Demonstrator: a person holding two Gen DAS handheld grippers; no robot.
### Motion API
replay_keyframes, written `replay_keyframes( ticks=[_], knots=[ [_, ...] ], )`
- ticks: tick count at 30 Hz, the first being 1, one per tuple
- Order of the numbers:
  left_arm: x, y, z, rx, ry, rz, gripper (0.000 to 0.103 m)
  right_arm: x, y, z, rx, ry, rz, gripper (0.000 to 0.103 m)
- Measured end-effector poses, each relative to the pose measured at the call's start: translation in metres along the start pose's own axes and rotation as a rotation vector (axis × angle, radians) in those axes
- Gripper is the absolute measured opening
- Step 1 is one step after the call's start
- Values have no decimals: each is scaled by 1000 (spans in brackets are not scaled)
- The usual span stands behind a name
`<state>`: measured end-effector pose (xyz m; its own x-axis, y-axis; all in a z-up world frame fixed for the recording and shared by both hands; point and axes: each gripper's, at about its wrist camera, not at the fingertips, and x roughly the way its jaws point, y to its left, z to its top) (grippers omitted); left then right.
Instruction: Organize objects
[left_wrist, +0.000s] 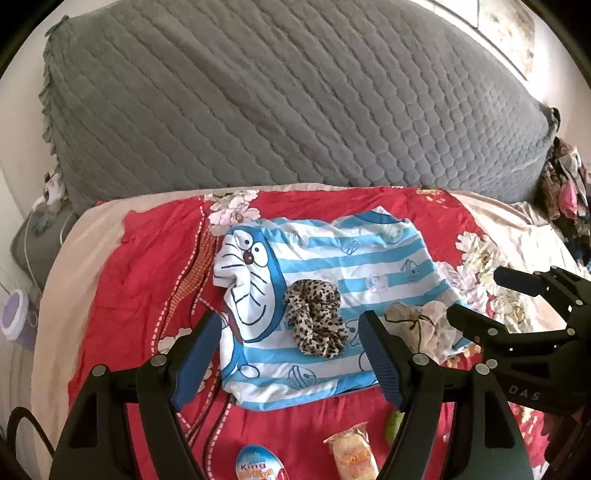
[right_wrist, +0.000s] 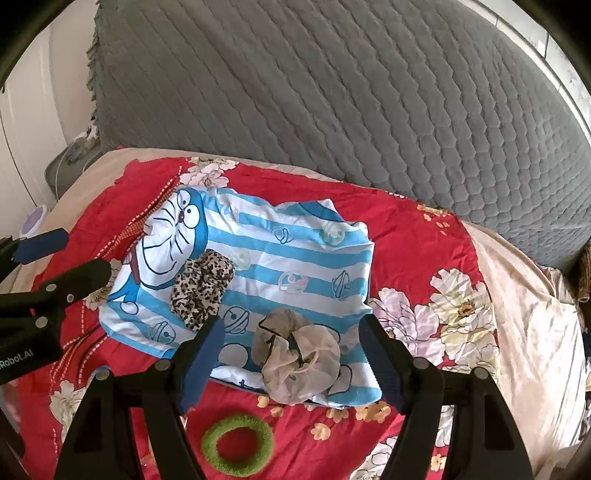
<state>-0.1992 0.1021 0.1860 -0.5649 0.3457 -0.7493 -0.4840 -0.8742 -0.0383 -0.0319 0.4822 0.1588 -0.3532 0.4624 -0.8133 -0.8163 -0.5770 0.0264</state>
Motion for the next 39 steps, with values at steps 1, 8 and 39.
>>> replay_keyframes(
  ticks=[1,8,39],
  knots=[
    [-2,-1,0,6,-2,-1,78,-3,0,0,2,-2,2,75],
    [-22,-4,-5,36,-15,-9,78,-19,1,-3,21,-5,27,75],
    [-64,2,-42,77,-48,-17,78,-50,8,-27,44,7,55,82]
  ],
)
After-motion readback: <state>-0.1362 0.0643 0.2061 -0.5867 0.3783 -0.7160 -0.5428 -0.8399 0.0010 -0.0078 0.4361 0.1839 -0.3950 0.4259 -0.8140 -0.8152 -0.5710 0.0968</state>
